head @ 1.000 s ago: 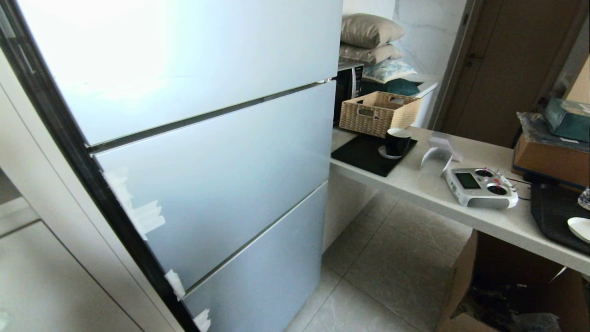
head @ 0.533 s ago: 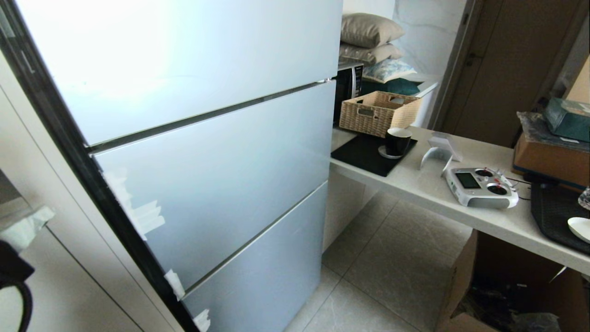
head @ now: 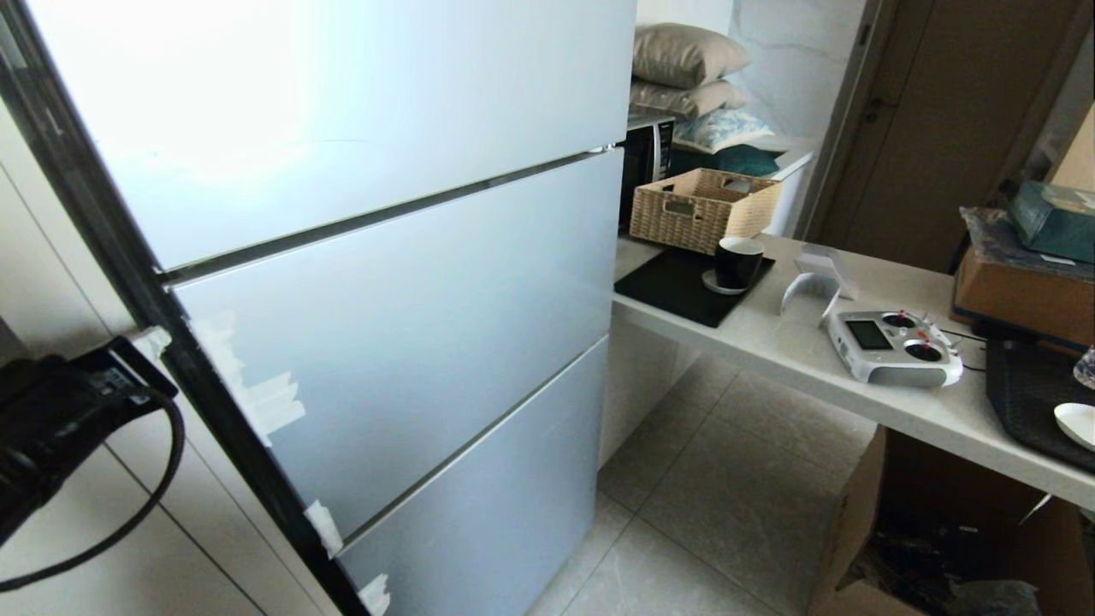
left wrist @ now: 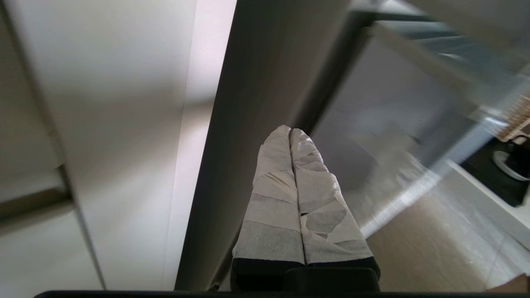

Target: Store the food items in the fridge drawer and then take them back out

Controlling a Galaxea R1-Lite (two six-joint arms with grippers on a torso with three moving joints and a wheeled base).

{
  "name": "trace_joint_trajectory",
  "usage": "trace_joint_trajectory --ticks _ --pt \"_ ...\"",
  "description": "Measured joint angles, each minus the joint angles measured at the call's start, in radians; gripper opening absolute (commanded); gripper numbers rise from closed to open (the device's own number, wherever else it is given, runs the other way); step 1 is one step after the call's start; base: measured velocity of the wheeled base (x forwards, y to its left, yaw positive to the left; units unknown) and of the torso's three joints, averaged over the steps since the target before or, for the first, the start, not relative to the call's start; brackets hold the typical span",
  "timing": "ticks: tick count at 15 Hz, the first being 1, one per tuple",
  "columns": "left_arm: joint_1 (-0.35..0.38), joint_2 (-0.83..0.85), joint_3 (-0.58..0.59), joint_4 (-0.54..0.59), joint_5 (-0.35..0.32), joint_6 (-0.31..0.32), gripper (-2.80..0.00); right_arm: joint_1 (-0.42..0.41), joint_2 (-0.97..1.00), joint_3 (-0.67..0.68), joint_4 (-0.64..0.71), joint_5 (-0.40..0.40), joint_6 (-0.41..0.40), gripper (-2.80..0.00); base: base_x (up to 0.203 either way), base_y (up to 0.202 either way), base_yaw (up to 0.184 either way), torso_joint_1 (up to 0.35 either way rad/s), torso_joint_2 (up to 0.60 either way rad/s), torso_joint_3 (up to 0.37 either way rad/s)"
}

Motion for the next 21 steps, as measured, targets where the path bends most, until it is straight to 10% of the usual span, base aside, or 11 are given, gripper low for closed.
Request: trace_joint_trajectory --ticks 21 --pt "-0.051 0.152 -0.048 -0.095 0.010 -0.016 -2.80 0.000 0.000 0.000 0.000 0.000 0.005 -2.80 0.000 0.000 0.000 0.000 0.00 0.000"
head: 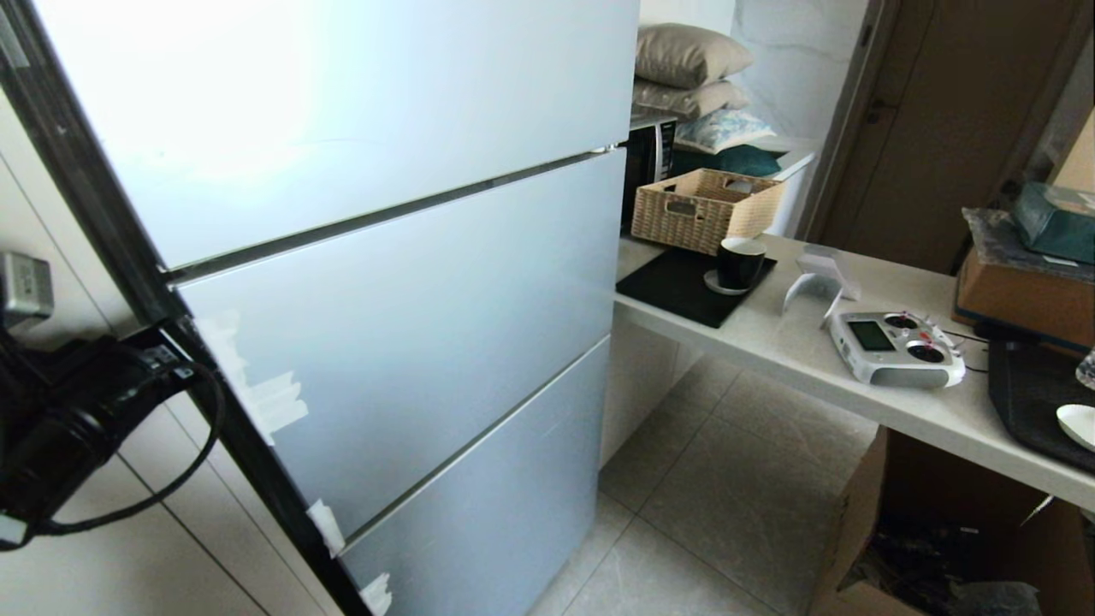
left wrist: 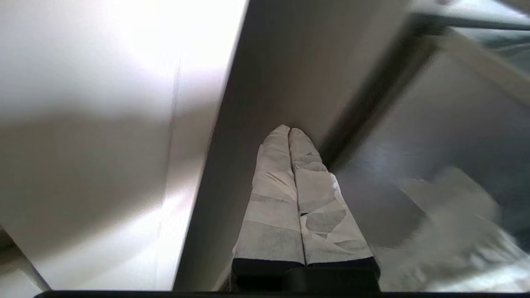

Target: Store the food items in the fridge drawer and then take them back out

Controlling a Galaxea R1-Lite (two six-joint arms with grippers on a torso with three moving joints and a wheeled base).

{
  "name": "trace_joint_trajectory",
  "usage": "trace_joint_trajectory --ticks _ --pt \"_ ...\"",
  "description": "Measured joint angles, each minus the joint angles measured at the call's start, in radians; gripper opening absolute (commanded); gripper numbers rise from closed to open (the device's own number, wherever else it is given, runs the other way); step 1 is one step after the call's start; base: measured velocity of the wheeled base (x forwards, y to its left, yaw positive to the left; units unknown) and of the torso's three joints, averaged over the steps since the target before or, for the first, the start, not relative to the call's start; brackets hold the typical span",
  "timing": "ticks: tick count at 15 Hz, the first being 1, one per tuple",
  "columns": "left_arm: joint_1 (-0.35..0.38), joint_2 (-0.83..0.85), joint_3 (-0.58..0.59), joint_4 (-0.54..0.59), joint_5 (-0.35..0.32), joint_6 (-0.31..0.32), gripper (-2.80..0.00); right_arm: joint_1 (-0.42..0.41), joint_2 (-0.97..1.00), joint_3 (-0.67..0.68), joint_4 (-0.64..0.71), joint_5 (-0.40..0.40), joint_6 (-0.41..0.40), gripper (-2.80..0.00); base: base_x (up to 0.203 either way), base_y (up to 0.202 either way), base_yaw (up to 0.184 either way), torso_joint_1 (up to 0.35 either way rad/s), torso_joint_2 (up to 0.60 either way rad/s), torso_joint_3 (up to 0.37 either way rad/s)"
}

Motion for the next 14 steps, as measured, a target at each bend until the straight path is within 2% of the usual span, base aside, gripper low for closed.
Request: trace_joint_trajectory --ticks 4,11,14 --pt "-0.031 -0.004 0.047 -0.069 -0.082 0.001 -2.80 -0.001 0.000 0.000 0.000 0.000 0.000 -2.80 0.000 0.000 0.000 0.000 0.00 0.000" --pt "-0.040 -0.043 0.091 -0.066 -0.131 0.007 -2.80 0.000 0.000 0.000 0.000 0.000 0.000 -2.80 0.000 0.000 0.000 0.000 0.00 0.000" --pt "-0.066 -0.076 0.126 -0.072 -0.134 0.011 -2.80 -0.001 0.000 0.000 0.000 0.000 0.000 -2.80 0.000 0.000 0.000 0.000 0.00 0.000"
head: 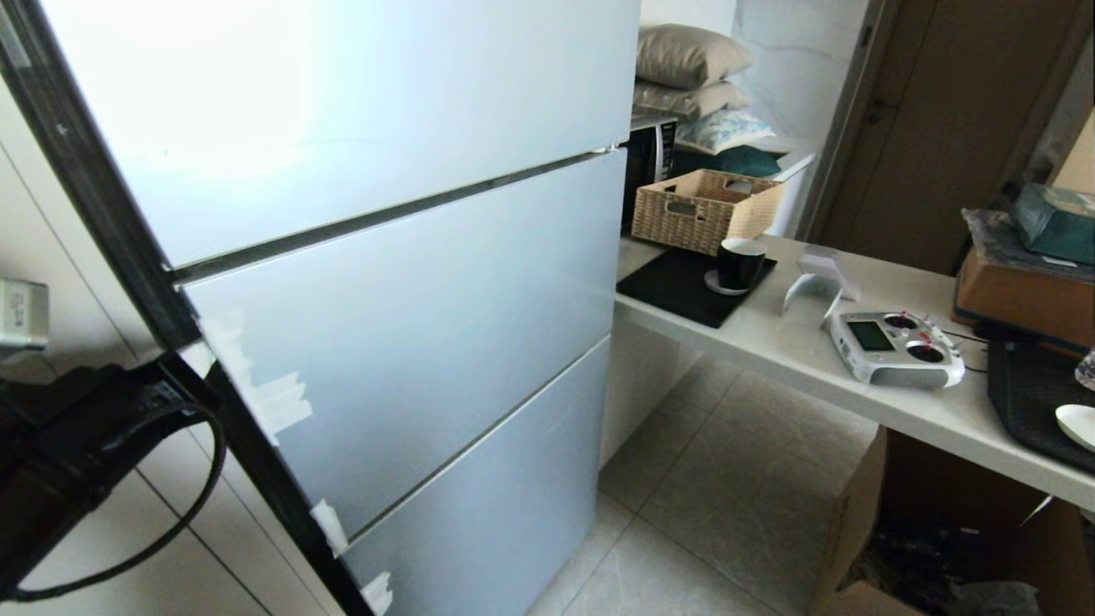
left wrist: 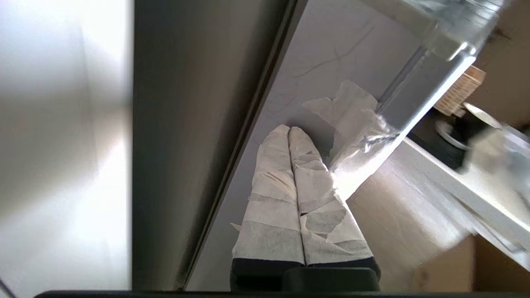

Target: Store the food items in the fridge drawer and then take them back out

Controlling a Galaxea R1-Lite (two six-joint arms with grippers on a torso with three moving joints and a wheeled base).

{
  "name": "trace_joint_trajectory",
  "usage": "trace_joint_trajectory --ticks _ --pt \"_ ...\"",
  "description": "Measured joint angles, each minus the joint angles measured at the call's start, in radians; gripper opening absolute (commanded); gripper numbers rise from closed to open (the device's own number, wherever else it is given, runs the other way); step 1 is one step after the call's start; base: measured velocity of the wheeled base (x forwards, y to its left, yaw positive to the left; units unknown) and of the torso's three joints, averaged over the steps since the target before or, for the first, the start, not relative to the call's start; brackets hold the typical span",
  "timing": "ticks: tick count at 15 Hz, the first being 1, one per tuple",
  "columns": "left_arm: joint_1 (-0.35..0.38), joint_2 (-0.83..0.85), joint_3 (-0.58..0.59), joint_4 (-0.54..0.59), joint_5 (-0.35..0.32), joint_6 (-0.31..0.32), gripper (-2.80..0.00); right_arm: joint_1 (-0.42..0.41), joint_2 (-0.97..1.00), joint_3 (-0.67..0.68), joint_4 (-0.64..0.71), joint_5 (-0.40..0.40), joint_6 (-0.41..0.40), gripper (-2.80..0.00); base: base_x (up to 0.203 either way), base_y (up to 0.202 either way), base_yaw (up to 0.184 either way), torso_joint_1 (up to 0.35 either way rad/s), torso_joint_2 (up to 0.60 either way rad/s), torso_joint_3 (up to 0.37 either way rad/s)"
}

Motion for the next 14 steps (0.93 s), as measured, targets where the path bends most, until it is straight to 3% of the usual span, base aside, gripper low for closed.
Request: trace_joint_trajectory --ticks 10,14 --pt "-0.048 -0.045 0.065 0.005 -0.001 0.007 -2.80 0.000 0.000 0.000 0.000 0.000 0.001 -2.80 0.000 0.000 0.000 0.000 0.00 0.000" --pt "-0.116 -0.096 0.116 0.009 0.000 0.009 -2.80 0.000 0.000 0.000 -0.001 0.000 0.001 -2.80 0.000 0.000 0.000 0.000 0.00 0.000"
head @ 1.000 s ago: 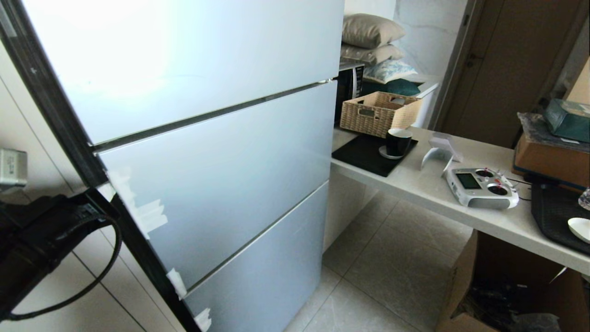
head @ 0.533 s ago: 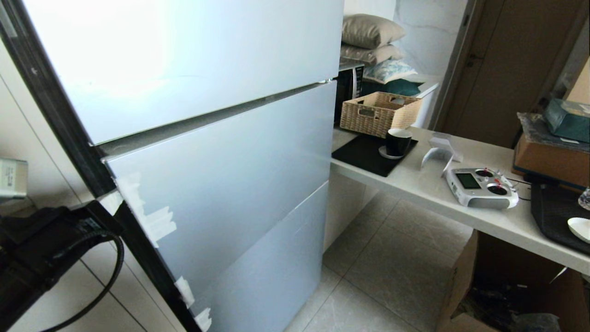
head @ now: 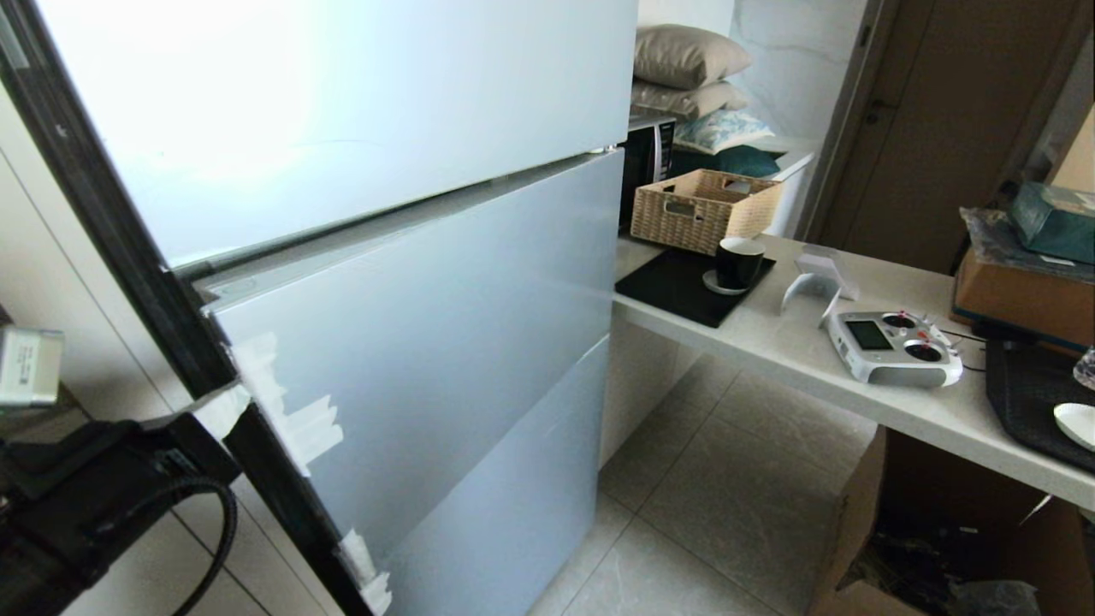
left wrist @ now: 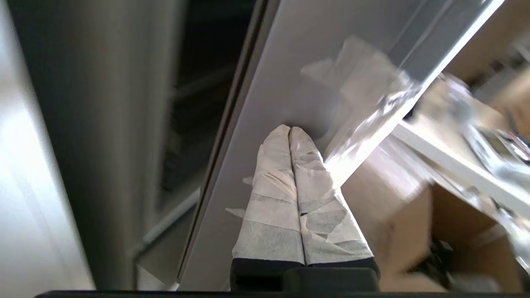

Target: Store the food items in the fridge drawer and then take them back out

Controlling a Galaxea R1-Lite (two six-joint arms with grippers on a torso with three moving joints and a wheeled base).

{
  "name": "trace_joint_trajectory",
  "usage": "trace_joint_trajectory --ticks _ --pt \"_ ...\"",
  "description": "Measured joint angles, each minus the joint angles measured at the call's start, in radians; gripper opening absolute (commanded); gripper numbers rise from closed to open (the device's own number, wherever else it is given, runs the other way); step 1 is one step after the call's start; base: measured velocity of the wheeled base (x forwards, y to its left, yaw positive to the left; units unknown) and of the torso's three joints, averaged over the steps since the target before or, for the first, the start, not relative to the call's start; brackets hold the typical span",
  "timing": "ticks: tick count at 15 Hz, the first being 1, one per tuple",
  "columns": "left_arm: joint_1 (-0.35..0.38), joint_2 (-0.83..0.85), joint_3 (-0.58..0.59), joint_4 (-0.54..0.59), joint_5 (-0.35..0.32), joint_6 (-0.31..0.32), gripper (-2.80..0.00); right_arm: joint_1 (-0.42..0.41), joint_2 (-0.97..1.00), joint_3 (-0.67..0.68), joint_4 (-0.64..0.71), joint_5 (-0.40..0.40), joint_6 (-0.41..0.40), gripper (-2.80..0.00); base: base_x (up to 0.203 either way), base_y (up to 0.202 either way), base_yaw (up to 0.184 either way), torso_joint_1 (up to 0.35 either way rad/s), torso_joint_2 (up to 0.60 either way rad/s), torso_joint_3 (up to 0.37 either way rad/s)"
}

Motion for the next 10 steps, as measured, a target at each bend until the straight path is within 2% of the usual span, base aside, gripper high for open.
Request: trace_joint_trajectory --ticks 10 --pt "-0.168 -0.081 0.087 0.006 0.003 0.045 -2.80 -0.004 0.000 0.000 0.001 0.001 0.001 -2.80 0.000 0.000 0.000 0.000 0.00 0.000"
